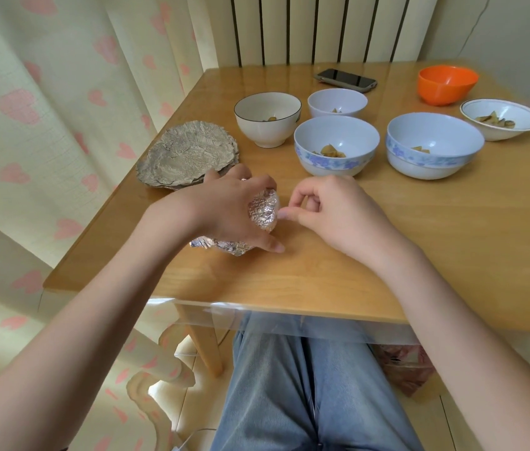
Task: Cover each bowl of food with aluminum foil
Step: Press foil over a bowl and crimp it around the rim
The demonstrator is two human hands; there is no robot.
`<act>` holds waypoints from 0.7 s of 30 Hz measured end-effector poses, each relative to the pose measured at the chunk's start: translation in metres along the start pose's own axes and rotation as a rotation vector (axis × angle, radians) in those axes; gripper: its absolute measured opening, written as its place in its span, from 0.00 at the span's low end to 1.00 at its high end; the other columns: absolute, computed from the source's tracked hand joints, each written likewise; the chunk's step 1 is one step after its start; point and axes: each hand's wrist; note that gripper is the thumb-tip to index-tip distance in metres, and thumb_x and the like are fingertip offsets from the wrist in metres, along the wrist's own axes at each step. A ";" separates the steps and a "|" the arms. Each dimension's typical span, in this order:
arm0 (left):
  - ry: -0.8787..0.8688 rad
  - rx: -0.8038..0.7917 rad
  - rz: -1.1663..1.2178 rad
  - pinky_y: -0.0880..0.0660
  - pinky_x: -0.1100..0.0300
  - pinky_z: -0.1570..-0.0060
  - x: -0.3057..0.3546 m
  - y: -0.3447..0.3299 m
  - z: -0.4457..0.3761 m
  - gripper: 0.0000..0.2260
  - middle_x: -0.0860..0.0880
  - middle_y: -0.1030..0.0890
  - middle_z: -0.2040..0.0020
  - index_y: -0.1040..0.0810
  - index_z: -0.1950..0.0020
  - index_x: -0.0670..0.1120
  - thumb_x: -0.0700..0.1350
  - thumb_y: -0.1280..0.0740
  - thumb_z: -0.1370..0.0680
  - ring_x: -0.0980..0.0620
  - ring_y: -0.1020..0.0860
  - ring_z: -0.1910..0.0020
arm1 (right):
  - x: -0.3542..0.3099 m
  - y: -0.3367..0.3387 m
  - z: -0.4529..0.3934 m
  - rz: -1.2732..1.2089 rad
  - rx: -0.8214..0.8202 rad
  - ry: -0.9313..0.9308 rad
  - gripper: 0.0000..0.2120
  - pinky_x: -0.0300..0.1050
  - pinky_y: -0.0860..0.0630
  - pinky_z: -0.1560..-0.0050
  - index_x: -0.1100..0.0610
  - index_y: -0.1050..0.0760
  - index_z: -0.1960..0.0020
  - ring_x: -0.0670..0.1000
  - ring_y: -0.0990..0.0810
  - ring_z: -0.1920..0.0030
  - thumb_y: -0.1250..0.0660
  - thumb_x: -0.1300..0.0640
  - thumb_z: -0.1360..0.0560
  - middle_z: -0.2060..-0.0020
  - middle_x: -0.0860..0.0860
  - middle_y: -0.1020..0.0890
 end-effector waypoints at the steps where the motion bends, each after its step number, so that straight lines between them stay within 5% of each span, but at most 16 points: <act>1: 0.023 -0.035 0.009 0.36 0.43 0.33 0.001 0.001 0.001 0.49 0.54 0.43 0.25 0.45 0.26 0.66 0.74 0.30 0.44 0.41 0.44 0.26 | 0.000 0.002 0.003 0.007 -0.010 0.000 0.10 0.46 0.30 0.67 0.50 0.24 0.61 0.44 0.30 0.73 0.30 0.44 0.29 0.76 0.45 0.27; 4: 0.016 -0.117 0.028 0.54 0.32 0.27 -0.005 0.008 0.010 0.61 0.55 0.64 0.21 0.67 0.29 0.73 0.77 0.34 0.53 0.41 0.64 0.22 | 0.000 0.006 0.015 0.024 -0.073 -0.010 0.06 0.47 0.27 0.63 0.49 0.23 0.59 0.44 0.28 0.70 0.29 0.47 0.28 0.74 0.46 0.25; 7: -0.101 -0.096 -0.092 0.65 0.34 0.28 -0.021 0.015 0.014 0.61 0.57 0.71 0.23 0.72 0.32 0.74 0.73 0.28 0.48 0.49 0.74 0.26 | -0.005 0.000 0.025 0.009 -0.061 -0.012 0.10 0.47 0.24 0.62 0.48 0.24 0.58 0.44 0.25 0.68 0.28 0.44 0.31 0.73 0.45 0.24; 11: -0.251 -0.122 -0.116 0.59 0.36 0.26 -0.030 0.011 0.005 0.56 0.61 0.62 0.21 0.61 0.28 0.74 0.63 0.21 0.40 0.54 0.65 0.22 | -0.019 -0.014 0.026 0.067 -0.024 -0.031 0.20 0.46 0.26 0.63 0.47 0.26 0.57 0.47 0.24 0.64 0.29 0.33 0.36 0.68 0.44 0.24; 15: -0.317 -0.057 0.005 0.44 0.49 0.26 -0.030 0.005 0.003 0.47 0.57 0.48 0.22 0.46 0.25 0.67 0.55 0.22 0.36 0.54 0.48 0.23 | -0.025 -0.021 0.027 0.150 0.036 -0.020 0.20 0.42 0.31 0.66 0.47 0.28 0.57 0.47 0.23 0.61 0.30 0.32 0.36 0.64 0.44 0.23; 21: -0.276 -0.041 -0.046 0.43 0.43 0.27 -0.029 0.000 0.001 0.47 0.59 0.47 0.24 0.48 0.26 0.69 0.69 0.35 0.44 0.55 0.49 0.24 | -0.023 -0.019 0.022 0.108 0.029 -0.018 0.19 0.43 0.30 0.64 0.47 0.27 0.58 0.48 0.22 0.60 0.28 0.35 0.36 0.65 0.45 0.22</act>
Point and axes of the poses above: each hand's wrist, its own z-axis away from the middle knuckle, its own y-axis out of the back of the hand, x = y × z
